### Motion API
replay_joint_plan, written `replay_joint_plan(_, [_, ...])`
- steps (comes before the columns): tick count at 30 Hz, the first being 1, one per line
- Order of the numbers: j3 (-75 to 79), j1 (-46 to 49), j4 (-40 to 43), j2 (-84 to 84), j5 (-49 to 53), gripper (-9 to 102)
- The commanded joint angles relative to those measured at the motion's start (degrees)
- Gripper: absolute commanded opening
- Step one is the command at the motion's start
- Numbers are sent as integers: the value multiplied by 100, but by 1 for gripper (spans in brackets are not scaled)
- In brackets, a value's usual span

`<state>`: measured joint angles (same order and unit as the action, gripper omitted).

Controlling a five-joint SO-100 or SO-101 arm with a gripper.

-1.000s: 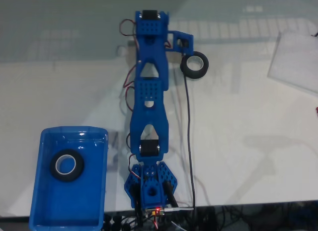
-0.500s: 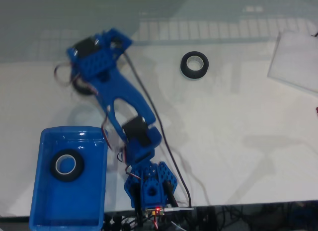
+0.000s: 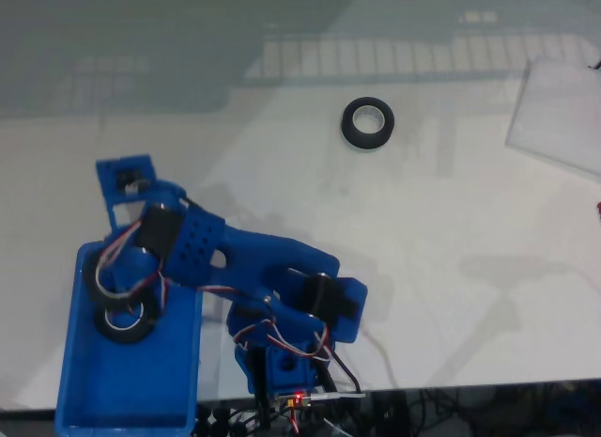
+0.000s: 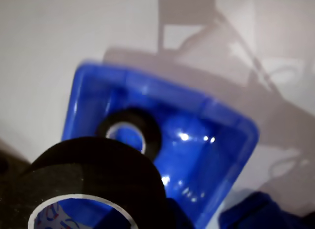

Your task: Grasp all tape and put them in the bin.

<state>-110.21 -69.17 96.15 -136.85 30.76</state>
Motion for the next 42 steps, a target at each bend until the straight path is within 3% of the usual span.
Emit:
replay_joint_plan(1, [-167,-439,-35,-290,202,0])
replay_joint_plan(13, [-677,-1406,-70,-308,343,2])
replay_joint_plan(18, [-677,-1397,-79,-343,202,10])
replay_joint_plan(20, [-677,-1336,-79,-281,211,20])
replay_joint_plan(21, [-677,-1327,-35,-229,308,33])
replay_joint_plan(22, [-677,-1345,-9,-158,413,38])
replay_joint_plan(31, [-650,-958,-264,-114,141,44])
replay_joint_plan(37, [-519,185,-826,-185,-369,45])
replay_joint_plan(42, [97,2443,-1477,255,-1301,45])
